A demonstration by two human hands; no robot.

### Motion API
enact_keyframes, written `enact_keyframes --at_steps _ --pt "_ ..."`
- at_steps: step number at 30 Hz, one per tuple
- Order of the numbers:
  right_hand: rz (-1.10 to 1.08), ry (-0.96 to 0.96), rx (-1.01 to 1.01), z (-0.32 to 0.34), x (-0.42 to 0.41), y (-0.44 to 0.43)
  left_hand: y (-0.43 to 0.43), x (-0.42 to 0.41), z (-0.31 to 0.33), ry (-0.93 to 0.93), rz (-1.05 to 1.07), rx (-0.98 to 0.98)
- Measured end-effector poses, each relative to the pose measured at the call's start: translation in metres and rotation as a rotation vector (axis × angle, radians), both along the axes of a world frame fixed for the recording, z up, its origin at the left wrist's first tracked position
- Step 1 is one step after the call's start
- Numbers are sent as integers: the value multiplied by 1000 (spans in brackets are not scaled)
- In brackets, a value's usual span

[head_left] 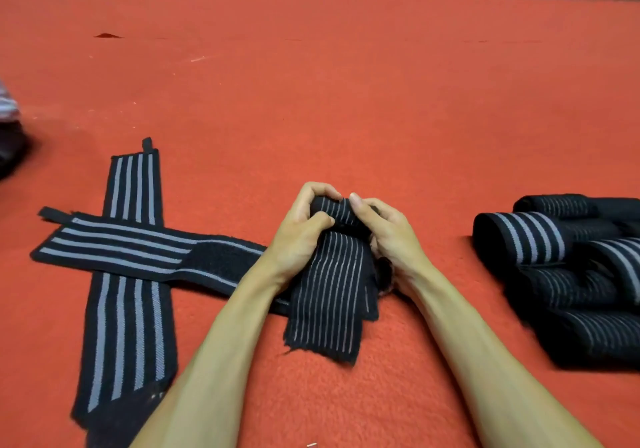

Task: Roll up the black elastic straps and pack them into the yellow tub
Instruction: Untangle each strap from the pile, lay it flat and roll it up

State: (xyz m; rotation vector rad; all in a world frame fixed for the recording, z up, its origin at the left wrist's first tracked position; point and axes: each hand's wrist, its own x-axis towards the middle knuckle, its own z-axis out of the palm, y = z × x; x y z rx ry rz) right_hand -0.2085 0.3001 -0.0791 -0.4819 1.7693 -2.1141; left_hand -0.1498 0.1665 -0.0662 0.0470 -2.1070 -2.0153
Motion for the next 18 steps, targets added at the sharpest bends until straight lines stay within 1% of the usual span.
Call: enact_keyframes --at_steps 3,6,8,10,12,15,18 --pt "-27 4 -5 -5 -2 3 3 0 0 -25 10 -24" --pt "-28 82 21 -8 -5 7 6 -2 -2 -83 24 -26" --pt "-15 105 -3 -10 -6 7 6 -2 -5 -94 7 15" --pt "25 87 -55 -14 -8 6 7 -3 -8 -80 -33 91" --pt "84 101 -104 -16 -9 5 8 -4 -10 -77 -19 112" --pt "139 149 -161 -16 -9 4 9 -5 -11 -84 43 56" --pt "157 183 -160 -16 -10 5 7 -5 -16 -41 78 -8"
